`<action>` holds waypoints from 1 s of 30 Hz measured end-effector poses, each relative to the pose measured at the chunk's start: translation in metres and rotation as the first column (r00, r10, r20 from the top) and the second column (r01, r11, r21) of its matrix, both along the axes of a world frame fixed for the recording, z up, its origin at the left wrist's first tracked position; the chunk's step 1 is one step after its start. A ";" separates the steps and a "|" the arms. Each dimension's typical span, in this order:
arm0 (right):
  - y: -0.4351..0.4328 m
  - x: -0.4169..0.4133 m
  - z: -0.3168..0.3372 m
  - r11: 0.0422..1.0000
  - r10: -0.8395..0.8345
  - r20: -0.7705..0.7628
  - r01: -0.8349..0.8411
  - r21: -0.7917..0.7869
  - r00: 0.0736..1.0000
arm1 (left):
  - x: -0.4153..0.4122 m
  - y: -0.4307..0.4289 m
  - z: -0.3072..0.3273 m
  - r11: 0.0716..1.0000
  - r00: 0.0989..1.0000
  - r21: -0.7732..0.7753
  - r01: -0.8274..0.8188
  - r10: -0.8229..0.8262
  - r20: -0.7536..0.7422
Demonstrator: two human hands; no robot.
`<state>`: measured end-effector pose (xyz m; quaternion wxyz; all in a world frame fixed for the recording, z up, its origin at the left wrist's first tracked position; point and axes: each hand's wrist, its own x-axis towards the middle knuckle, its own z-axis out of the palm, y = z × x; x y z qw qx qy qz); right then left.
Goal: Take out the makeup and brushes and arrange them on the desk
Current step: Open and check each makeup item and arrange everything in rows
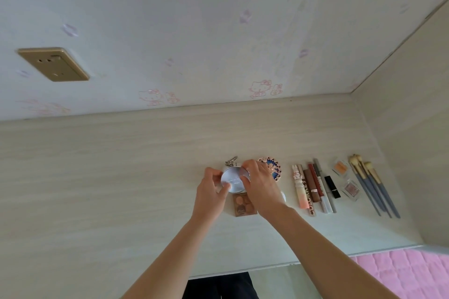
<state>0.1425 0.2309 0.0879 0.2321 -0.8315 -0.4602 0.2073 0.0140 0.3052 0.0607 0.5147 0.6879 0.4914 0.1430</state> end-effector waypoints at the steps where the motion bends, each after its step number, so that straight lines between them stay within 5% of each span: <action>1: 0.001 -0.001 0.002 1.000 0.002 0.000 -0.002 0.016 1.000 | -0.002 0.000 0.002 0.999 0.999 -0.022 -0.023 0.024 0.024; 10: 0.024 -0.020 0.025 0.985 0.122 -0.135 -0.103 0.140 0.983 | -0.038 0.026 0.054 0.966 0.981 -0.251 -0.057 0.101 0.167; 19: 0.055 -0.078 0.036 0.955 0.280 -0.167 -0.256 0.151 0.945 | -0.105 0.076 0.072 0.839 0.929 -0.542 -0.045 0.235 0.287; 27: 0.085 -0.145 0.046 0.966 0.254 -0.271 -0.231 0.112 0.929 | -0.184 0.120 0.077 0.869 0.953 -0.458 0.187 -0.048 0.299; 30: 0.093 -0.163 0.053 0.954 0.299 -0.199 -0.288 0.084 0.933 | -0.207 0.130 0.076 0.890 0.952 -0.416 0.188 -0.062 0.299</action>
